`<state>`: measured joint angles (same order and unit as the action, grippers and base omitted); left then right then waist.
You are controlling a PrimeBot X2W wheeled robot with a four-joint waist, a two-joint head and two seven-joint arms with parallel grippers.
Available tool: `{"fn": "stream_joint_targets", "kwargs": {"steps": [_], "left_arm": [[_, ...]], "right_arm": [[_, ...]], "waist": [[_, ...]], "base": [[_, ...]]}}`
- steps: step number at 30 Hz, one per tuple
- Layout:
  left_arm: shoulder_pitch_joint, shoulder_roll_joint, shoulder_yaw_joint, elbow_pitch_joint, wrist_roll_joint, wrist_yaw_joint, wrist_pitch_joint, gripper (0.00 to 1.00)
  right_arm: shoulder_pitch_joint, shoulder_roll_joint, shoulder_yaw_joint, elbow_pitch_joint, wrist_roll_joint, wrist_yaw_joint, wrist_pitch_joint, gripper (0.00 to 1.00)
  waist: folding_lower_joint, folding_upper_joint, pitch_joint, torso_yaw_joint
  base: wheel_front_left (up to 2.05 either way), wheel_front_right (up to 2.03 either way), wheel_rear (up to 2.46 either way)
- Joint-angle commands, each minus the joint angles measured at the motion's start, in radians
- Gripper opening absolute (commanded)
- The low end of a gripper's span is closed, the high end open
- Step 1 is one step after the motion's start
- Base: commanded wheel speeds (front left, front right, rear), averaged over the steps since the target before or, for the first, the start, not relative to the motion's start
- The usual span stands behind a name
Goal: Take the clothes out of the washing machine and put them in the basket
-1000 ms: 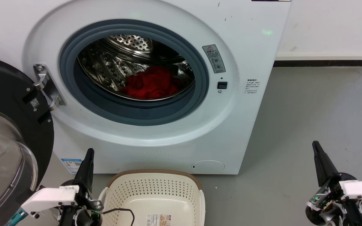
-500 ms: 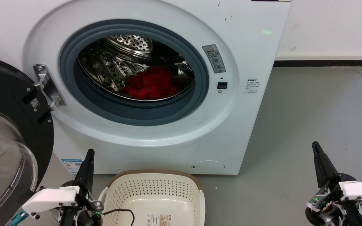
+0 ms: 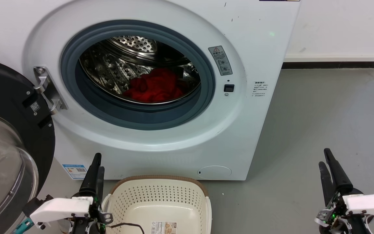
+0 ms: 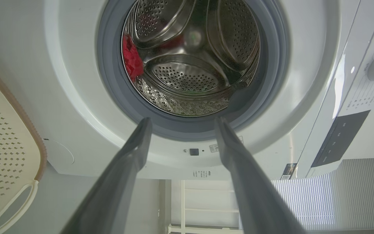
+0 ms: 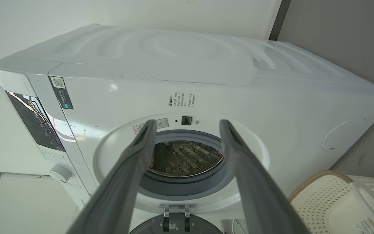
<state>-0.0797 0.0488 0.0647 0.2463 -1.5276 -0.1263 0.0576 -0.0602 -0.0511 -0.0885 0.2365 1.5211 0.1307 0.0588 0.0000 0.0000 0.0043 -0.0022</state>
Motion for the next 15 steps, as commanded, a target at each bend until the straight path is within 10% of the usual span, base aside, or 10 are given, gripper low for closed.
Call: {"fn": "stream_joint_targets", "kwargs": {"steps": [1, 15], "left_arm": [[-0.028, 0.004, -0.008, -0.028, 0.034, -0.002, -0.011, 1.00], [-0.040, 0.003, -0.032, -0.066, 0.350, -0.003, -0.071, 1.00]], "right_arm": [[-0.013, -0.001, 0.003, -0.030, -0.042, 0.000, -0.012, 1.00], [0.017, -0.001, 0.026, -0.099, -0.429, 0.000, -0.073, 1.00]], "waist": [[0.0000, -0.0001, 0.000, 0.000], [0.0000, -0.0001, -0.003, 0.002]], "base": [[0.00, 0.00, 0.00], [0.00, 0.00, 0.00]]}}
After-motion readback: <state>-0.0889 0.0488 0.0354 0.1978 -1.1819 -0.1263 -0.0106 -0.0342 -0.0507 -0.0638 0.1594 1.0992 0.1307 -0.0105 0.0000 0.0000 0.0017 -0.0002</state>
